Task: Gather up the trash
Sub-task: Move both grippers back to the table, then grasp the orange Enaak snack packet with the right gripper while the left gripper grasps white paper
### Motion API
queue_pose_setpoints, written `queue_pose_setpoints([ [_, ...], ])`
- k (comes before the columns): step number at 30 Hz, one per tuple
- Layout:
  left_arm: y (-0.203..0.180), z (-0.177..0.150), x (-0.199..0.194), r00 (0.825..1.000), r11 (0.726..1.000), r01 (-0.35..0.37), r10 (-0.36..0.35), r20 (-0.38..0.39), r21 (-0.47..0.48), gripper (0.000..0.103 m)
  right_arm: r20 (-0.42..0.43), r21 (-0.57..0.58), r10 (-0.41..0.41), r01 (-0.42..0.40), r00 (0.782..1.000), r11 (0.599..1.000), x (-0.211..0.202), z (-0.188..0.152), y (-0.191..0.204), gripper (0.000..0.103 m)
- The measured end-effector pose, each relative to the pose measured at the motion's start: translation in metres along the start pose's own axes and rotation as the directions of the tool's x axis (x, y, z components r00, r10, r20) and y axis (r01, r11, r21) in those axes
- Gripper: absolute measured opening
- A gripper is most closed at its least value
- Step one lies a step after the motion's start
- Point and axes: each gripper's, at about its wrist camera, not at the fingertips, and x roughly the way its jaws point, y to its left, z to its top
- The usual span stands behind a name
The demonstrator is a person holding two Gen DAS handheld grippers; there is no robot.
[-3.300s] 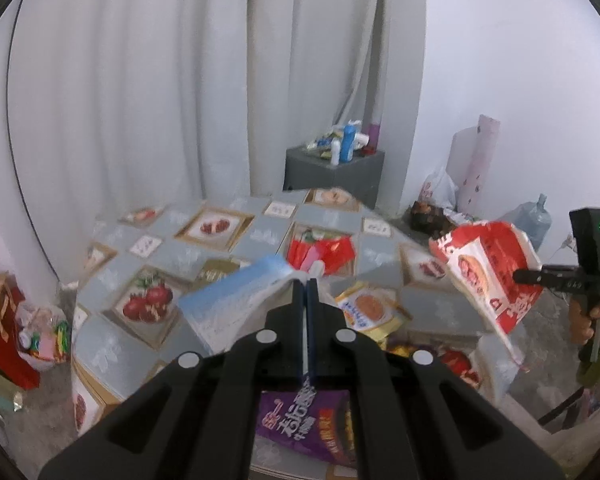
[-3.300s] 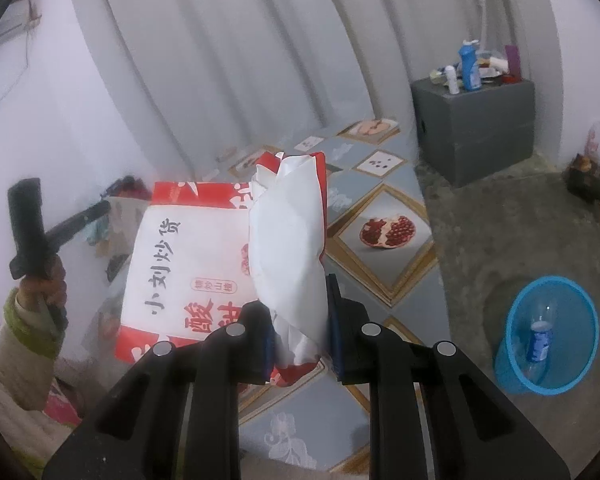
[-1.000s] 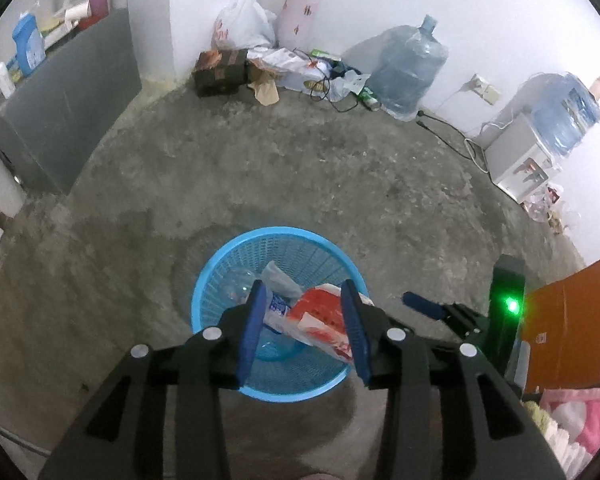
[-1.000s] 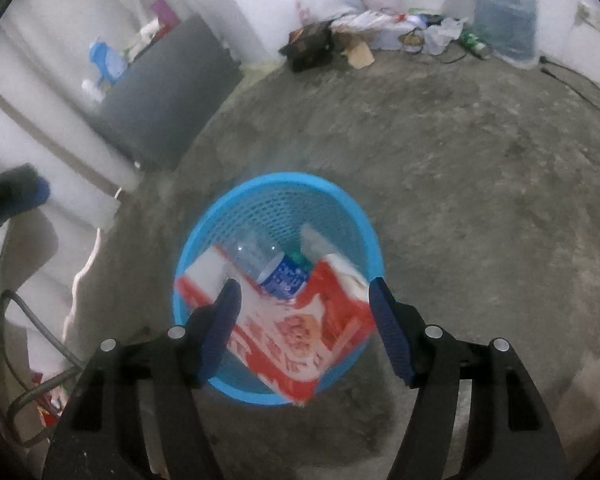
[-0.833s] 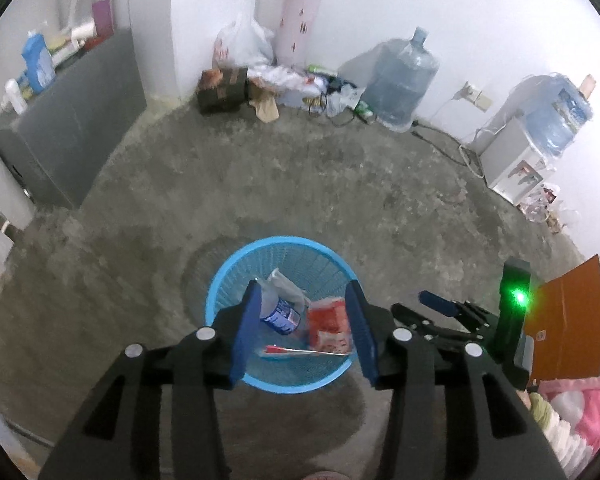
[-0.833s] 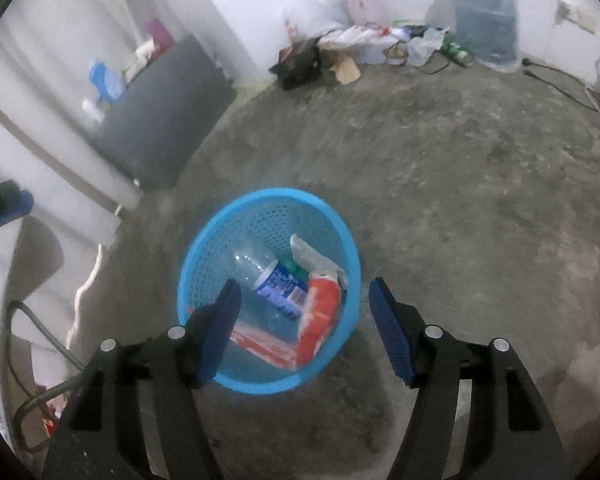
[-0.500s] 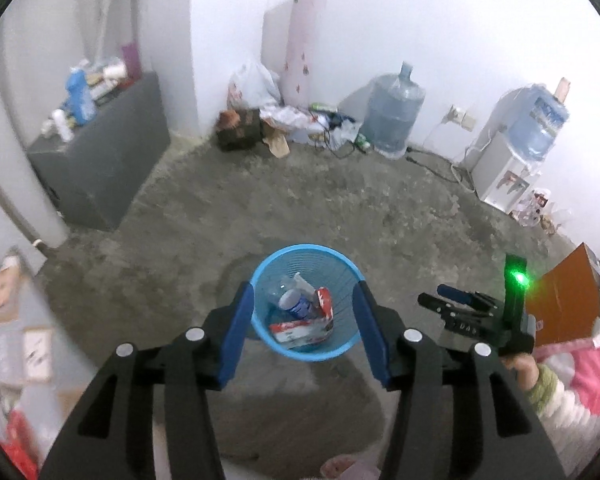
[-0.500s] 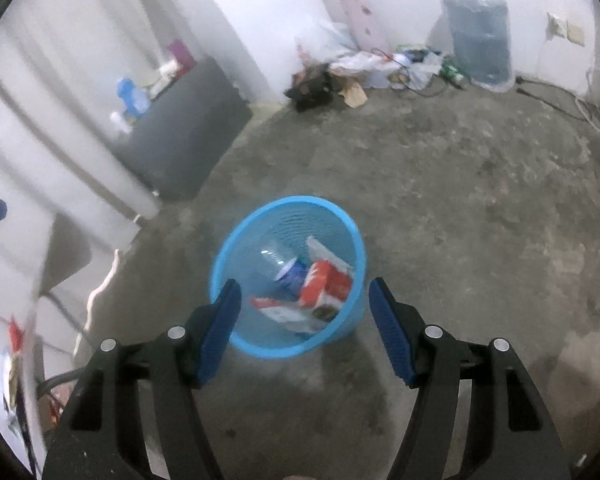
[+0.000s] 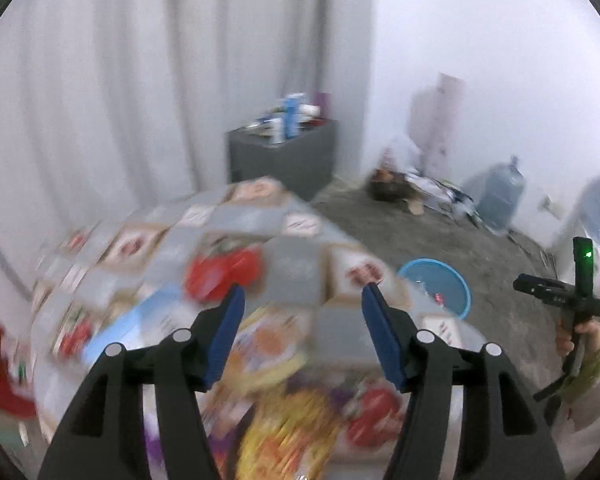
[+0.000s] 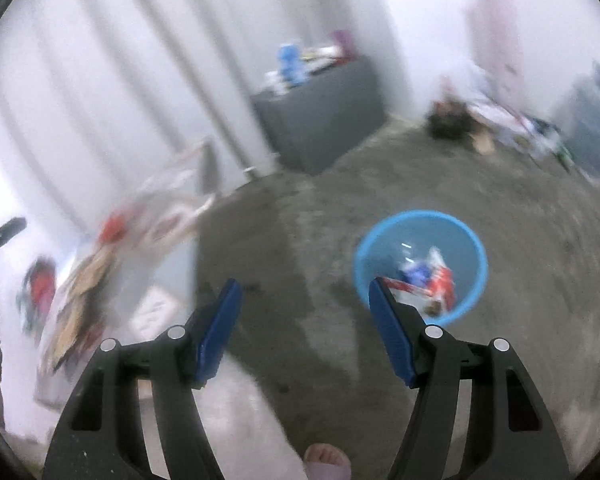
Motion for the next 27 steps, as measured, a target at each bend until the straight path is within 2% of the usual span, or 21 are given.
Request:
queue_pose_setpoints([
  [5, 0.041, -0.055, -0.028, 0.999, 0.992, -0.039, 0.041, 0.017, -0.12, 0.059, -0.035, -0.138, 0.139, -0.143, 0.99, 0.98, 0.021, 0.007, 0.071, 0.063],
  [10, 0.065, -0.098, -0.032, 0.999, 0.972, -0.042, 0.046, 0.012, -0.232, 0.059, -0.105, -0.224, 0.243, -0.261, 0.964, 0.939, 0.049, 0.009, 0.139, 0.063],
  [15, 0.082, -0.126, -0.024, 0.999, 0.964, -0.047, 0.044, -0.017, -0.262, 0.059, -0.183, -0.275, 0.279, -0.322, 0.943, 0.906, 0.079, 0.011, 0.183, 0.063],
  [18, 0.093, -0.135, -0.014, 0.997, 0.962, -0.081, 0.072, -0.041, -0.262, 0.059, -0.227, -0.28, 0.294, -0.351, 0.928, 0.893, 0.096, 0.015, 0.202, 0.063],
  [24, 0.122, -0.145, 0.008, 0.988, 0.944, -0.148, 0.128, -0.086, -0.295, 0.059, -0.292, -0.252, 0.308, -0.383, 0.906, 0.889, 0.129, 0.023, 0.221, 0.063],
  [27, 0.132, -0.143, 0.014, 0.991, 0.943, -0.128, 0.111, -0.074, -0.308, 0.059, -0.322, -0.258, 0.292, -0.38, 0.901, 0.888, 0.148, 0.022, 0.235, 0.063],
])
